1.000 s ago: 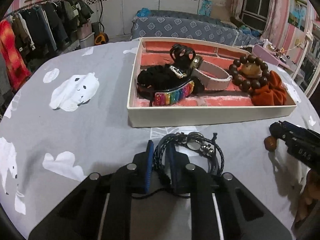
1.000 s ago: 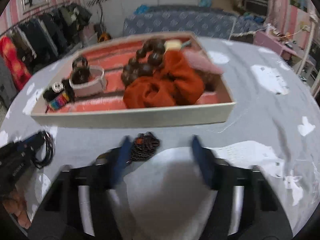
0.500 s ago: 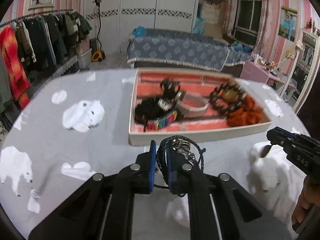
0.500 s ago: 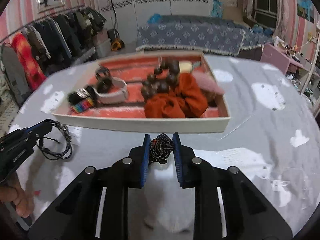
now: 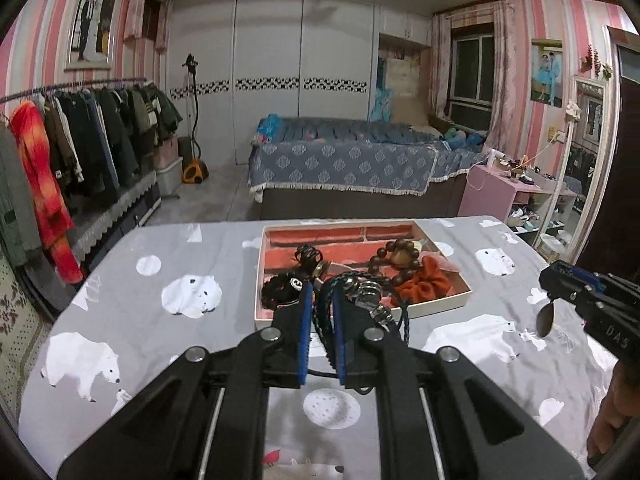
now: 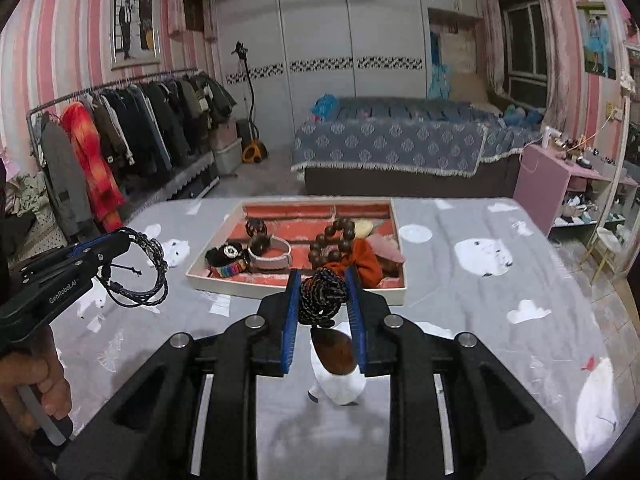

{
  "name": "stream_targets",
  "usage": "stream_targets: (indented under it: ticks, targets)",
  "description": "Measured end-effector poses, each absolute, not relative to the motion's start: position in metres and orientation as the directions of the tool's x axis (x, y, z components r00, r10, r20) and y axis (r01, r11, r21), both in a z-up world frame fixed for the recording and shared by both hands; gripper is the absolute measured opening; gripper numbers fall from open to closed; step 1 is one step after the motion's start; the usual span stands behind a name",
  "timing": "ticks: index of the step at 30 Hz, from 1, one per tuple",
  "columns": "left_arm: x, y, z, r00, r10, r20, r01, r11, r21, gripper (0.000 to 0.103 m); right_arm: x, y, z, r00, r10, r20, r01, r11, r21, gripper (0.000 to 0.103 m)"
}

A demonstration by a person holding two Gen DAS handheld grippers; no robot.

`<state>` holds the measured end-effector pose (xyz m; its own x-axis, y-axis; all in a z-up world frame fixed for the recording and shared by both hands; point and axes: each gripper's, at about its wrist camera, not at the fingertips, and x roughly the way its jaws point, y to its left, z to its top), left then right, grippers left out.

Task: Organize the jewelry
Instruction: 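Carry the braided bracelet and black beaded piece over the tray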

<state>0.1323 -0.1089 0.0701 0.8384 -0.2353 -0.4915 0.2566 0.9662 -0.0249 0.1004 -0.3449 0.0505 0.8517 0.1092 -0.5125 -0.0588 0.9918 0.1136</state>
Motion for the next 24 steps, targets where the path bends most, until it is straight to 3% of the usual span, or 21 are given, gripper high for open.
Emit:
stream_targets:
  ticks: [13, 24]
  targets:
    - [0.143, -0.12, 0.085, 0.843, -0.247, -0.478, 0.275, 0.961, -0.01, 0.01, 0.085, -0.35, 0.067, 0.871, 0.106, -0.479, -0.06, 0.992, 0.112, 0.023]
    - [0.216, -0.134, 0.069, 0.818, -0.26, -0.513, 0.283, 0.958, -0.034, 0.01, 0.168, -0.35, 0.064, 0.868, 0.107, -0.485, -0.072, 0.993, 0.091, 0.023]
